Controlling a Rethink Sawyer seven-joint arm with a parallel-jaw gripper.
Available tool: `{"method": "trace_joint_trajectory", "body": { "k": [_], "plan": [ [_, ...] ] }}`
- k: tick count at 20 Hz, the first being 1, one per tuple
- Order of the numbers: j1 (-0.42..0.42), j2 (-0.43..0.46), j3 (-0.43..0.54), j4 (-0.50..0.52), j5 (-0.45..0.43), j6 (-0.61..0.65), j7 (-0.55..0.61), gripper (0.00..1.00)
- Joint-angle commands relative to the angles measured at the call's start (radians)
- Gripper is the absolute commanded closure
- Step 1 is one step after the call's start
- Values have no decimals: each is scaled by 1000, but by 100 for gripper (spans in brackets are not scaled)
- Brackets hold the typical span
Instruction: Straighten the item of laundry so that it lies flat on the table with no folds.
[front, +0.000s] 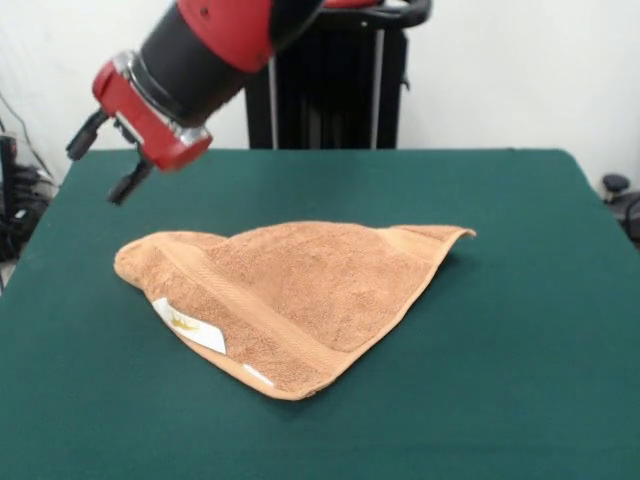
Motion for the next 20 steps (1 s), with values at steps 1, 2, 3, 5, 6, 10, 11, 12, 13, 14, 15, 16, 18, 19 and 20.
{"method": "trace_joint_trajectory", "body": {
  "k": [1, 2, 3, 5, 6, 10, 11, 12, 13, 14, 15, 16, 18, 19, 20],
  "plan": [
    [-114, -155, 409, 132, 62, 81, -436, 0],
    [-127, -147, 433, 131, 61, 74, -424, 0],
    [-146, -130, 470, 132, 66, 49, -398, 0],
    [-178, -98, 533, 132, 64, -19, -346, 0],
    [-189, -91, 554, 131, 61, -29, -332, 0],
    [-280, -63, 699, 153, 73, -56, -344, 0],
    [-290, -59, 717, 155, 73, -57, -330, 0],
    [-299, -55, 735, 157, 73, -58, -316, 0],
    [-307, -48, 752, 158, 68, -62, -298, 0],
    [-308, -44, 758, 155, 57, -64, -285, 0],
    [-313, -35, 768, 155, 48, -71, -270, 0],
    [-317, -29, 775, 153, 42, -68, -261, 0],
    [-329, -11, 796, 152, 34, -67, -250, 0],
    [-339, -3, 812, 153, 33, -69, -248, 0],
    [-341, -1, 817, 153, 28, -71, -241, 0]
  ]
}}
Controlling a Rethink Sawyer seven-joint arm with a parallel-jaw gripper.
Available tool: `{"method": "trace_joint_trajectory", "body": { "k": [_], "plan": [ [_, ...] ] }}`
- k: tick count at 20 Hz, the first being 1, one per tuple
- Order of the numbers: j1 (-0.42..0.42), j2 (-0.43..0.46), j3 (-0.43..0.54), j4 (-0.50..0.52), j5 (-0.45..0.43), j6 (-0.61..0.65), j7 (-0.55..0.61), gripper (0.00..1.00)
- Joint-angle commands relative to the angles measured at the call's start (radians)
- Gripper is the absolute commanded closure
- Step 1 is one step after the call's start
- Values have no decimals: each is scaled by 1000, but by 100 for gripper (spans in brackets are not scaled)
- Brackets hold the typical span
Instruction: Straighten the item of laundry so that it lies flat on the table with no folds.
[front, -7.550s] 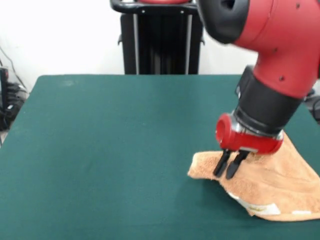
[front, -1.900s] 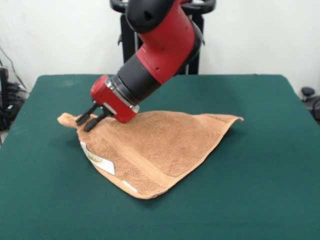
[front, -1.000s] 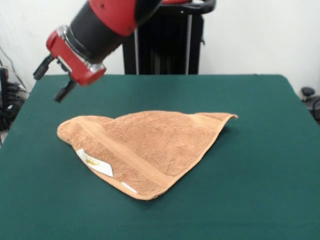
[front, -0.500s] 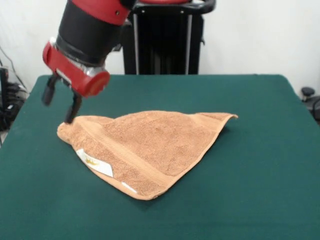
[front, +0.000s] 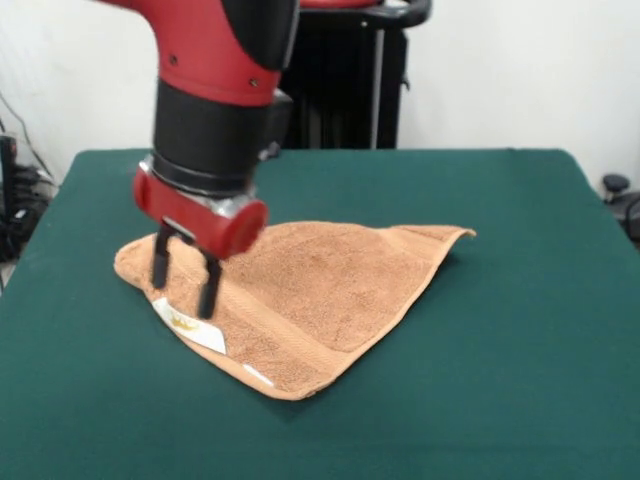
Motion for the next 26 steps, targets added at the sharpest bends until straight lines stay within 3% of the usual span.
{"method": "trace_joint_trajectory", "body": {
  "k": [1, 3, 7, 15, 26],
  "plan": [
    [-3, 103, 257, 145, -10, -28, -227, 0],
    [13, 95, 250, 135, -29, 3, -232, 0],
    [-7, 89, 314, 103, -108, 119, -458, 0],
    [-14, 137, 349, 47, -190, 212, -608, 0],
    [10, 165, 304, 13, -268, 208, -644, 0]
  ]
}}
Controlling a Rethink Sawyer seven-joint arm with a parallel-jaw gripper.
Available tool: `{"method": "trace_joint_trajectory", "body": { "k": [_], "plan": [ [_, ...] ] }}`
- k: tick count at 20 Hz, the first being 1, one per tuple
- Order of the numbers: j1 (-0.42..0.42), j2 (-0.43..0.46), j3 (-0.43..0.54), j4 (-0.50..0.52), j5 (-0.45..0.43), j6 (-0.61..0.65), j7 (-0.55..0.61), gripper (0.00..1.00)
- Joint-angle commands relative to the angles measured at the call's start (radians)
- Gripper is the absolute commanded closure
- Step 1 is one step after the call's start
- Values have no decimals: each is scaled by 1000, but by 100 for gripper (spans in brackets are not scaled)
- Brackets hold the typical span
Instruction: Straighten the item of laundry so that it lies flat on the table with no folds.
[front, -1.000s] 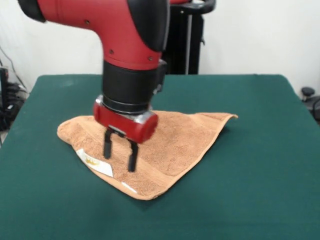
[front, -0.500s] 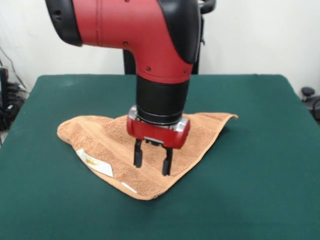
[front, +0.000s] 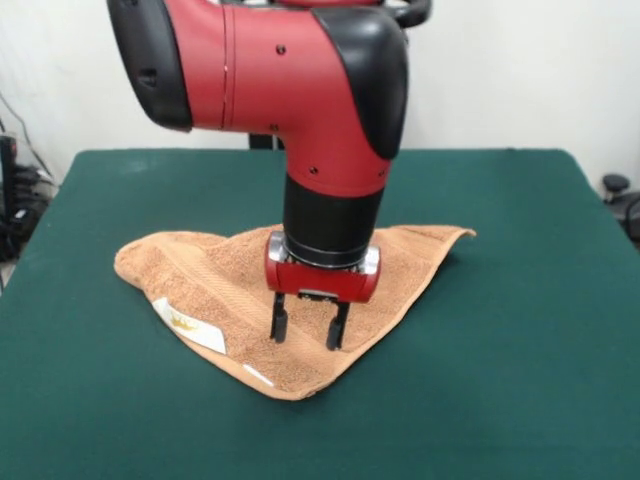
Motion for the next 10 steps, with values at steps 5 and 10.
{"method": "trace_joint_trajectory", "body": {
  "k": [5, 10],
  "plan": [
    [18, 89, 71, 33, -114, 32, -275, 0],
    [34, 131, 49, 20, -157, -29, -234, 0]
  ]
}}
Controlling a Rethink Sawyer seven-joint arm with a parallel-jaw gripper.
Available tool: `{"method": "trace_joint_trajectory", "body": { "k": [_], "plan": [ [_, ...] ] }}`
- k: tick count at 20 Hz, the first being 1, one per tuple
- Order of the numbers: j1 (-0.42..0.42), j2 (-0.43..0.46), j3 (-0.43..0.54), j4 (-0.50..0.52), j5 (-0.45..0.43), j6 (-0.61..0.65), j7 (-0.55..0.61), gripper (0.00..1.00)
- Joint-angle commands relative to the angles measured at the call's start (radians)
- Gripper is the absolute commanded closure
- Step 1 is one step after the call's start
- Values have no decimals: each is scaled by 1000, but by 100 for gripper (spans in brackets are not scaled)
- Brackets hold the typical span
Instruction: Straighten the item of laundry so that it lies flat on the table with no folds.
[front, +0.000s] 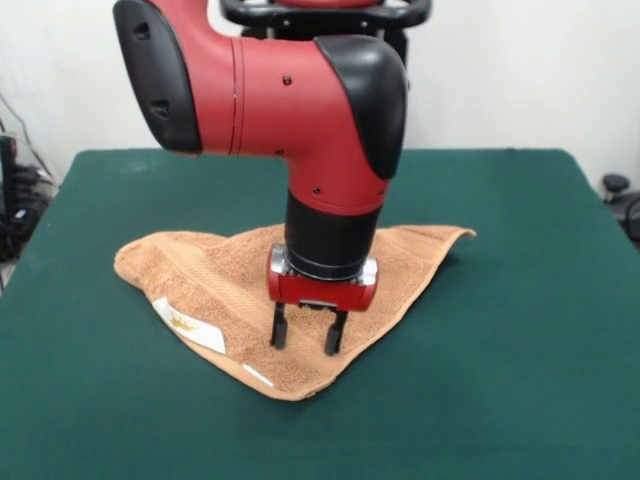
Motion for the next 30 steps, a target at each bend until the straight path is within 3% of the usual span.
{"method": "trace_joint_trajectory", "body": {
  "k": [1, 21, 22, 30],
  "plan": [
    [36, 115, 41, 23, -133, -47, -220, 0],
    [48, 169, -22, 36, -177, -248, -23, 0],
    [49, 169, -24, 37, -174, -248, -23, 100],
    [37, 149, -22, 66, -155, -244, -32, 100]
  ]
}}
